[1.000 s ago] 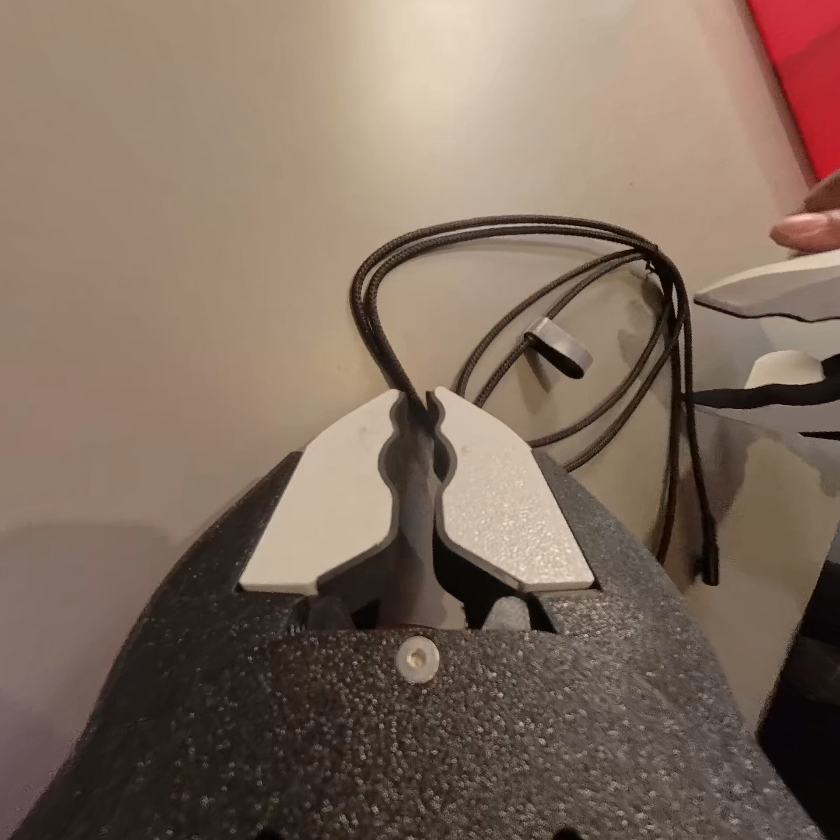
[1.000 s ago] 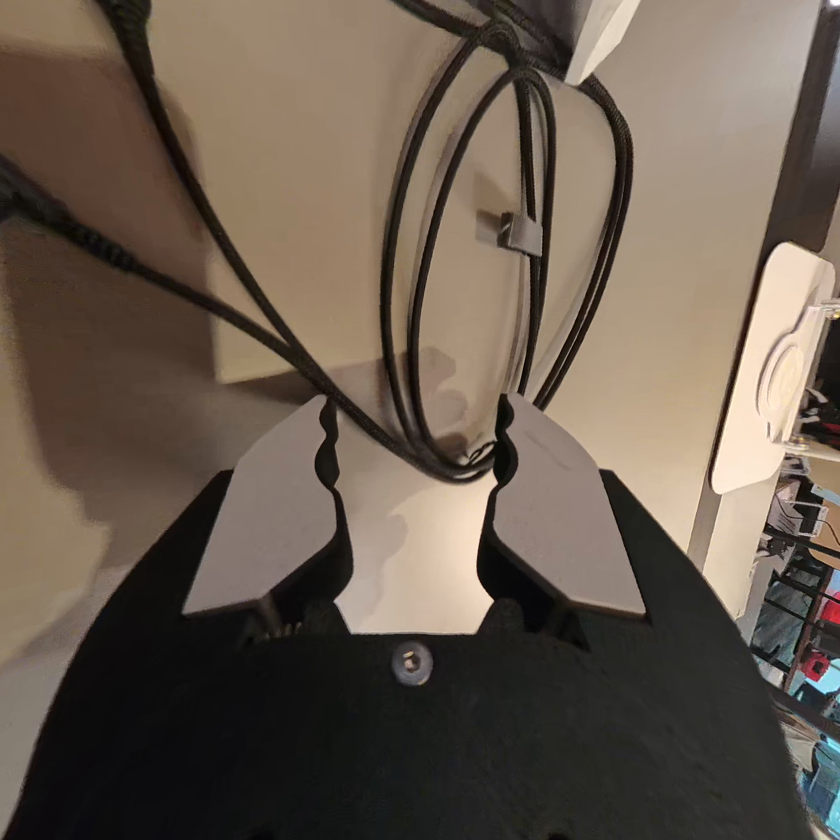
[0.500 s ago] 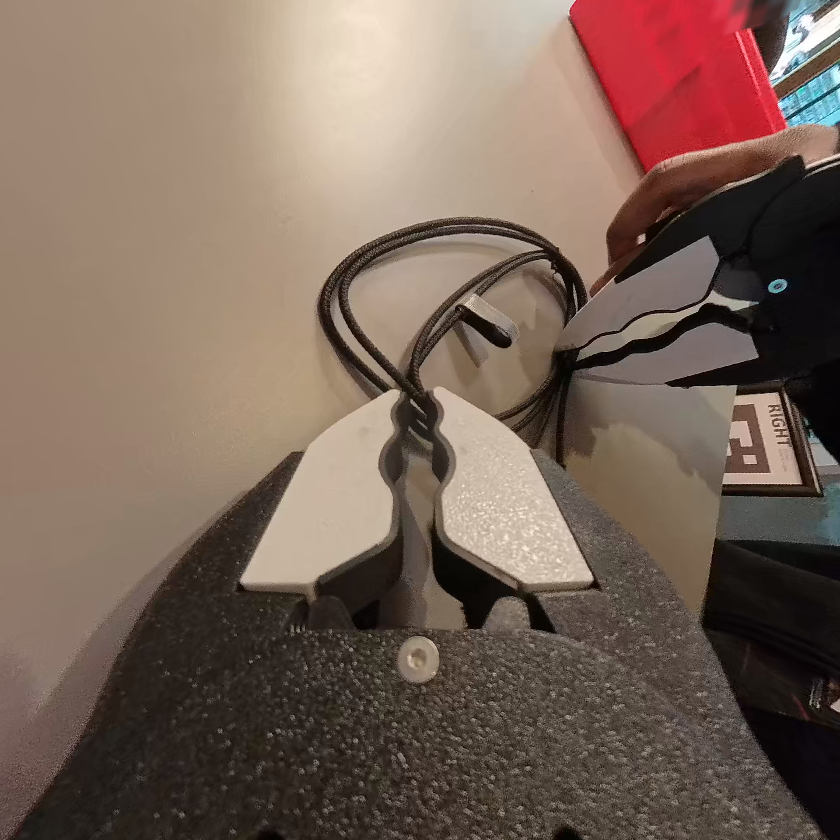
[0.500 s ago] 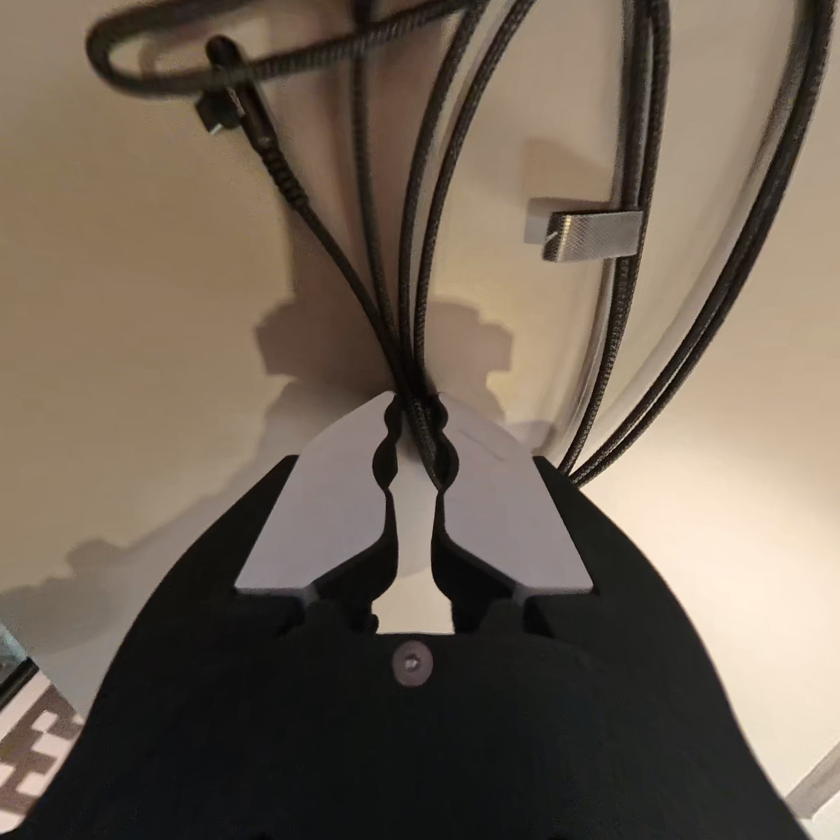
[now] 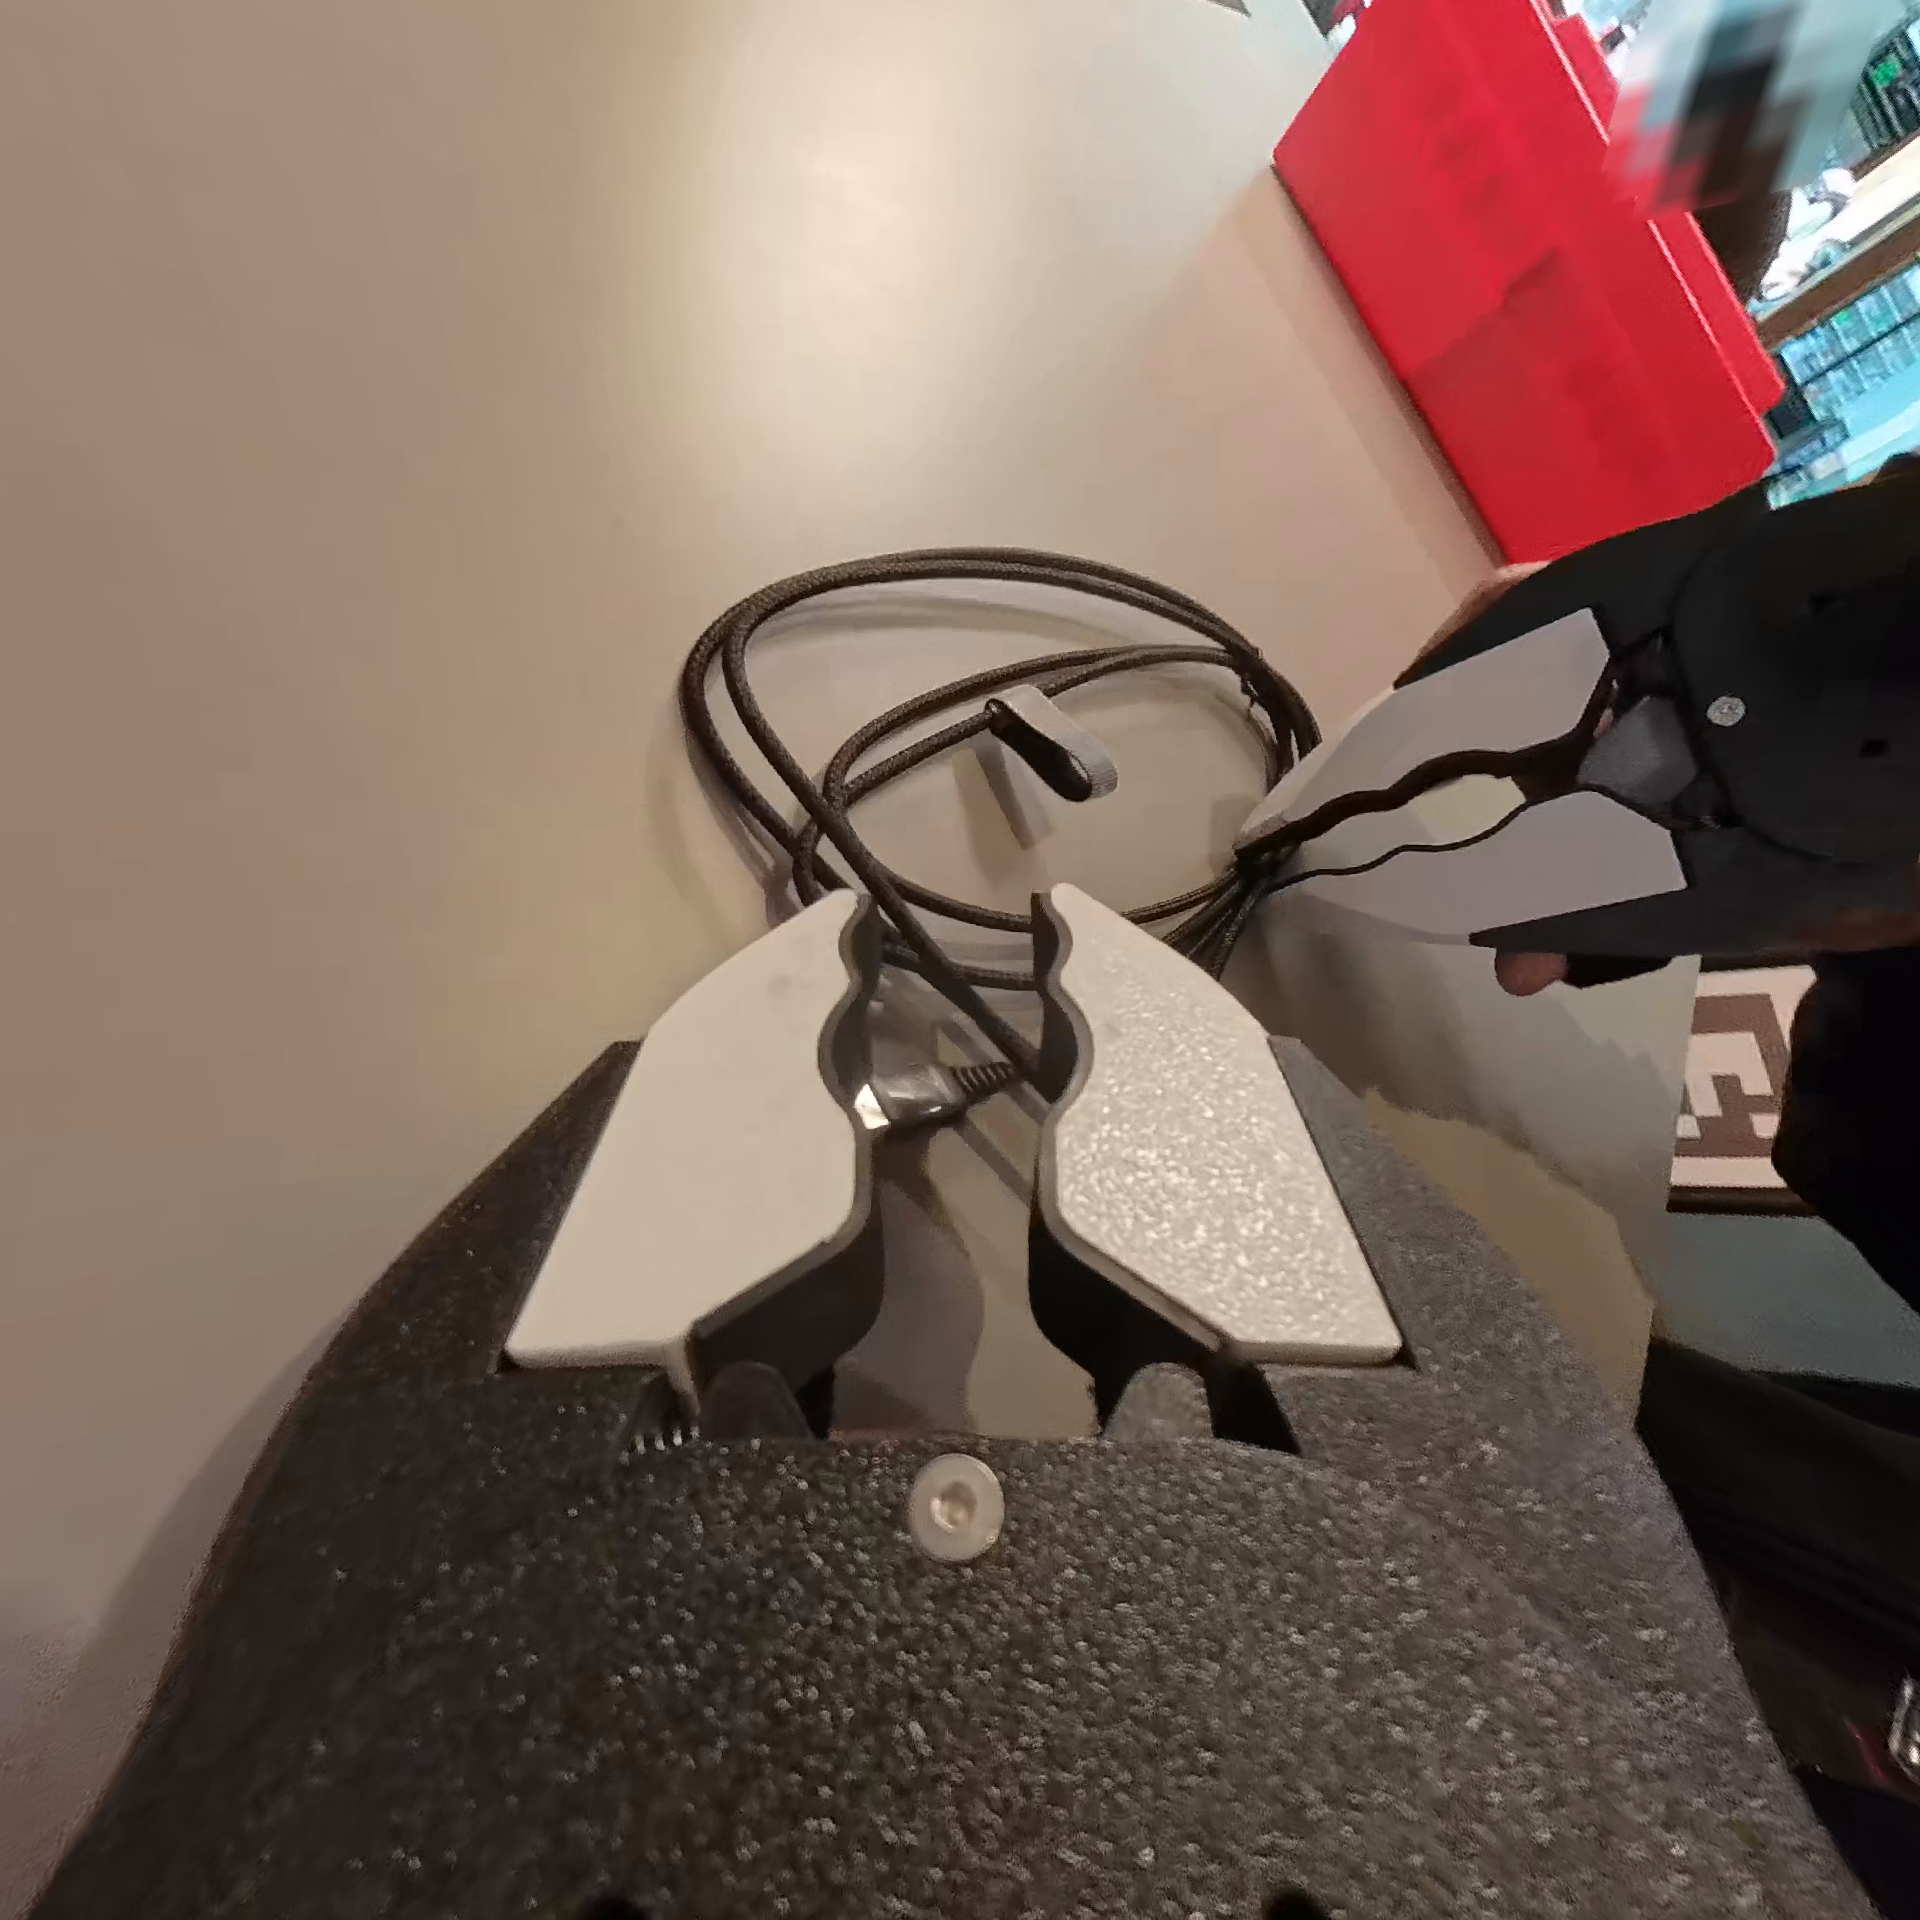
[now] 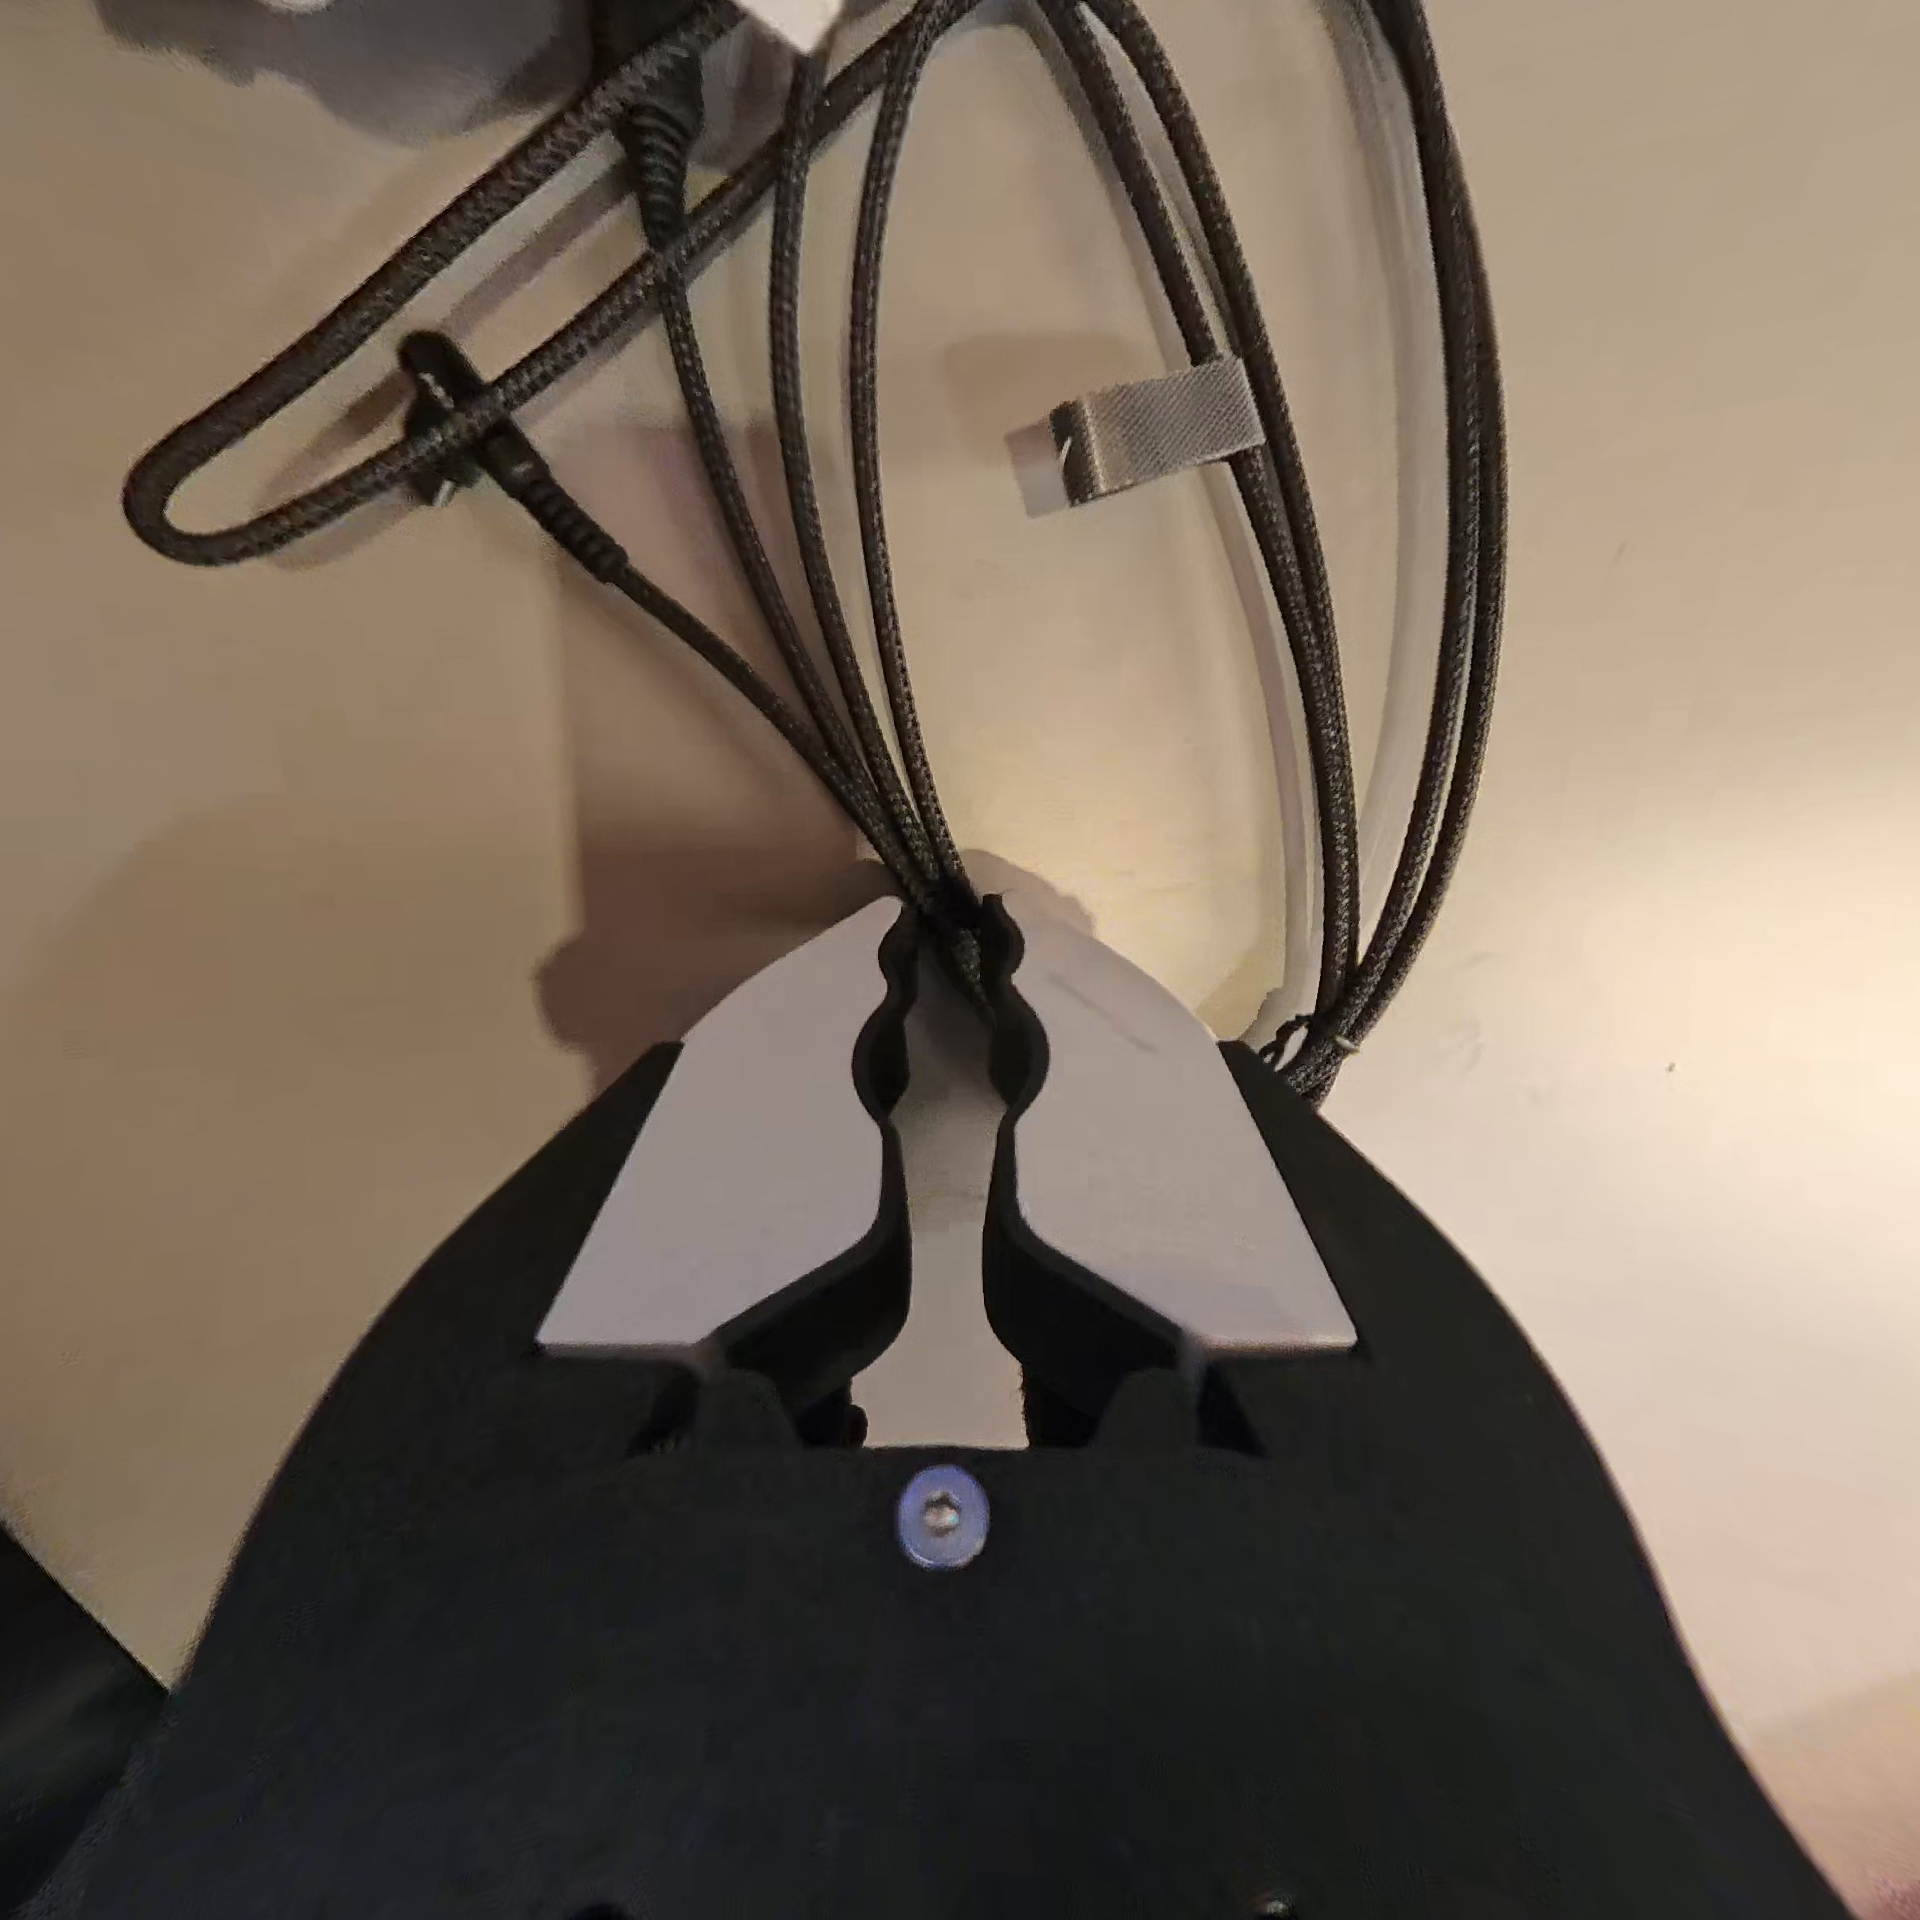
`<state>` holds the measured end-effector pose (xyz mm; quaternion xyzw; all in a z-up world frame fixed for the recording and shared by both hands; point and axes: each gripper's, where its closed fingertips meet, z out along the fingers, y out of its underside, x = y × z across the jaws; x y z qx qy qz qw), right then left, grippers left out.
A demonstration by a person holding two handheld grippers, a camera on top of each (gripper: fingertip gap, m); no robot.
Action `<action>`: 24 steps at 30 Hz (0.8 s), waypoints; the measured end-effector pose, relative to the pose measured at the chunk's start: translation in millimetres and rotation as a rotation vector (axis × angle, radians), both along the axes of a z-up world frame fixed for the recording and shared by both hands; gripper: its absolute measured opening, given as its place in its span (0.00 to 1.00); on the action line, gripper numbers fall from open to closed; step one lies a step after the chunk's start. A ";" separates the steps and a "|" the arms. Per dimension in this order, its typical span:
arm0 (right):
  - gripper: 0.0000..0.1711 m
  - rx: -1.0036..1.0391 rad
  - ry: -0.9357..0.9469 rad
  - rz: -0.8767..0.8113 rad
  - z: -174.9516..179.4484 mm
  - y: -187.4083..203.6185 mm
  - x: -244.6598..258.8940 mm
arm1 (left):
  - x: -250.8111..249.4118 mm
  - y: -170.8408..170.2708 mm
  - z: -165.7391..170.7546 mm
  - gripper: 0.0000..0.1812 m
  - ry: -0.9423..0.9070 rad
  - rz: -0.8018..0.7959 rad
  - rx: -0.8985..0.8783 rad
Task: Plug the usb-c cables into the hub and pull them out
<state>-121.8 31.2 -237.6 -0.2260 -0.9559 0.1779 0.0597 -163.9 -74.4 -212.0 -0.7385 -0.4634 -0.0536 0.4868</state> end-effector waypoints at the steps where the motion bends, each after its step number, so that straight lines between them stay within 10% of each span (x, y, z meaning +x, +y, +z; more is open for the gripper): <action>1: 0.06 -0.015 0.002 -0.019 0.0 -1.4 1.2 | 1.9 -0.7 0.9 0.16 0.007 0.022 0.000; 24: 0.04 -0.390 0.071 -0.352 19.5 -14.0 -1.8 | 48.5 34.4 26.8 0.05 0.240 0.119 -0.013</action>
